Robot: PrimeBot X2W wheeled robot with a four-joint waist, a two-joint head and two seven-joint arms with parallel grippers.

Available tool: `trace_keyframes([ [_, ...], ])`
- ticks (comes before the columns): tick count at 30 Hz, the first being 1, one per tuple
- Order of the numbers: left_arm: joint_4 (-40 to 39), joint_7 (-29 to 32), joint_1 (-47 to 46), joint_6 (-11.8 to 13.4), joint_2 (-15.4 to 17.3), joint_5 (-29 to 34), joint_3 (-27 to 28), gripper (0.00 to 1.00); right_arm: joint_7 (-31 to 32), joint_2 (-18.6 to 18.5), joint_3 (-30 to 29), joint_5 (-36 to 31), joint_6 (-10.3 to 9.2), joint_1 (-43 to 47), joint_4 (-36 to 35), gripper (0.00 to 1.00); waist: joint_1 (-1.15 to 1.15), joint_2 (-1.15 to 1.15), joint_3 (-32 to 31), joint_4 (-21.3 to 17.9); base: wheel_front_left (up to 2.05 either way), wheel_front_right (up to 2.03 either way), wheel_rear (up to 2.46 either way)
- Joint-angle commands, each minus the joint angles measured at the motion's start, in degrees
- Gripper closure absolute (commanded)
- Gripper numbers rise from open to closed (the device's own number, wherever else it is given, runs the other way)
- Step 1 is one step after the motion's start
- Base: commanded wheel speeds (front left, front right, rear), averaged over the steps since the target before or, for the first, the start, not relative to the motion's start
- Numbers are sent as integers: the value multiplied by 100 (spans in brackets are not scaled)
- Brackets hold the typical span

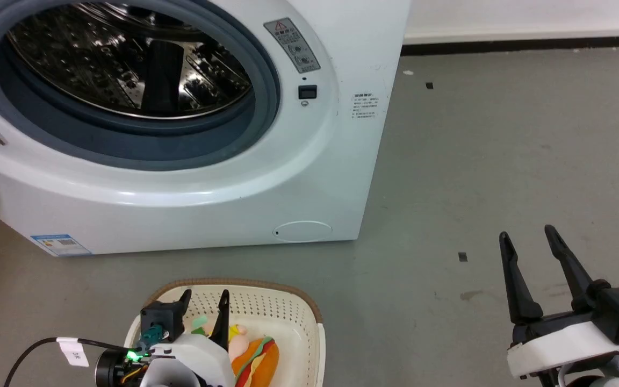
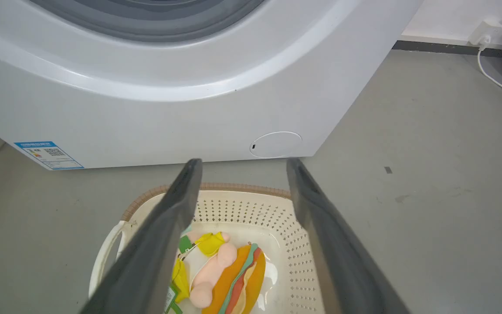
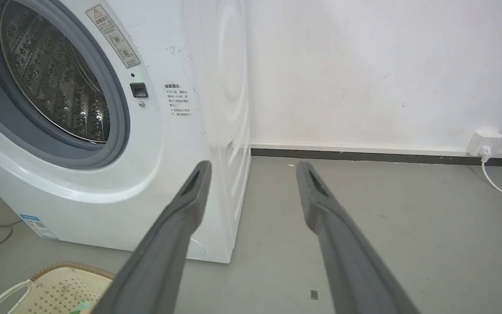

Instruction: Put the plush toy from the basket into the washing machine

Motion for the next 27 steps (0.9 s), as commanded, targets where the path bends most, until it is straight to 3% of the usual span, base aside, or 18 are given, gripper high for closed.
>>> trace_keyframes([
  [1, 130, -55, -137, -28, 31, -54, -20, 0, -57, 1, -6, 44, 2, -92, -41, 0, 0, 0, 120, -58, 0, 0, 0],
  [18, 1566, -237, -1035, -137, 350, -318, -270, 0, -261, 2, 0, 202, 2, -528, -373, 0, 0, 0, 1154, -457, 0, 0, 0],
  [27, 2305, -88, -1468, -75, 620, -433, -443, 0, -369, 2, 55, 348, 2, -747, -574, 0, 0, 0, 1823, -694, 0, 0, 0],
])
